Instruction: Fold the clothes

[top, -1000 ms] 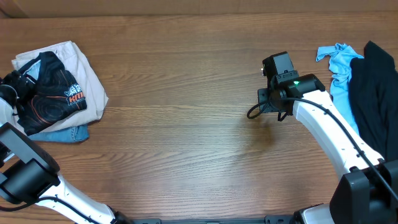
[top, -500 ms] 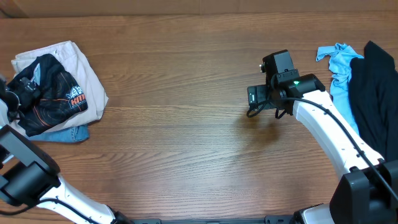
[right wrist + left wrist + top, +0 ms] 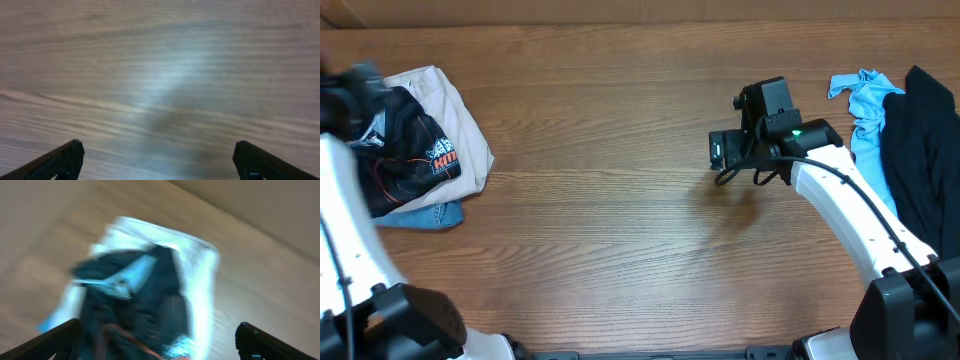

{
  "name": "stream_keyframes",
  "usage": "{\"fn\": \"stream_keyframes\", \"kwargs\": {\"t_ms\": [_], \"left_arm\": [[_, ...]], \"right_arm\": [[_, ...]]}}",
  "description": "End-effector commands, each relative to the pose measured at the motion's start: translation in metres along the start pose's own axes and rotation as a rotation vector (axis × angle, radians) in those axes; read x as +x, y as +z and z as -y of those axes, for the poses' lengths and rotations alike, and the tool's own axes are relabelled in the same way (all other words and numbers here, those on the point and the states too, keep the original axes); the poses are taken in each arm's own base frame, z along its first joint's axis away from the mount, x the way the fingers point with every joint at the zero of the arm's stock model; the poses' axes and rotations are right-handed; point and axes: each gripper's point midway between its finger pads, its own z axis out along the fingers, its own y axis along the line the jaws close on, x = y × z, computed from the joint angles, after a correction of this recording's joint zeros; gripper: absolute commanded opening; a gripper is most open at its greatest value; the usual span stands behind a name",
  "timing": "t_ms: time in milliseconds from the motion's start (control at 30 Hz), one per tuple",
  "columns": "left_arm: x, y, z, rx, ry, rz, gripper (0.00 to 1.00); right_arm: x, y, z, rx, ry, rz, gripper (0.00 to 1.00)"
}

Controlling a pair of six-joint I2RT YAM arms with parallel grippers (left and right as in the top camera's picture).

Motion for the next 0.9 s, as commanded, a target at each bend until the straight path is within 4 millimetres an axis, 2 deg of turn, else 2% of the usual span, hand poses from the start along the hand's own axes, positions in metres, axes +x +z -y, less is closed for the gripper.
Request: {"fn": "stream_keyframes", "kwargs": {"t_ms": [0, 67, 133, 167, 267, 367, 500, 600, 700, 800, 867], "left_arm": [[0.036, -0.006, 0.086, 0.127, 0.269, -0.089, 1.0], [0.059, -0.014, 0.124, 0.19, 0.373, -0.135, 1.0], [0.076, -0.02, 0.143, 0.216, 0.424, -0.175, 1.0], [0.082, -0.023, 0.148, 0.213, 0.445, -0.188, 1.0], [0.11, -0.031, 0.145, 0.194, 0.481, -0.298, 1.0], [0.137, -0.041, 0.141, 0.225, 0.481, -0.419, 1.0], [0.152, -0.05, 0.138, 0.242, 0.453, -0.472, 1.0], [0.159, -0.057, 0.137, 0.271, 0.446, -0.419, 1.0], [0.176, -0.075, 0.127, 0.317, 0.44, -0.275, 1.0], [0.18, -0.107, 0.117, 0.371, 0.44, -0.043, 1.0], [0.178, -0.126, 0.11, 0.388, 0.414, 0.094, 1.0]], "right_arm": [[-0.035, -0.015, -0.013, -0.076, 0.046, 0.136, 1.0], [-0.058, -0.019, -0.015, -0.091, 0.047, 0.229, 1.0], [-0.071, -0.023, -0.015, -0.1, 0.048, 0.283, 1.0], [-0.072, -0.025, -0.015, -0.1, 0.043, 0.285, 1.0], [-0.051, -0.032, -0.006, -0.074, 0.053, 0.203, 1.0], [-0.039, -0.051, 0.003, -0.064, 0.11, 0.181, 1.0], [-0.027, -0.081, 0.003, -0.071, 0.13, 0.199, 1.0], [-0.013, -0.096, 0.005, -0.078, 0.132, 0.235, 1.0], [0.017, -0.11, 0.011, -0.091, 0.127, 0.333, 1.0], [0.048, -0.125, 0.027, -0.066, 0.149, 0.466, 1.0], [0.061, -0.131, 0.039, -0.03, 0.205, 0.518, 1.0]]}}
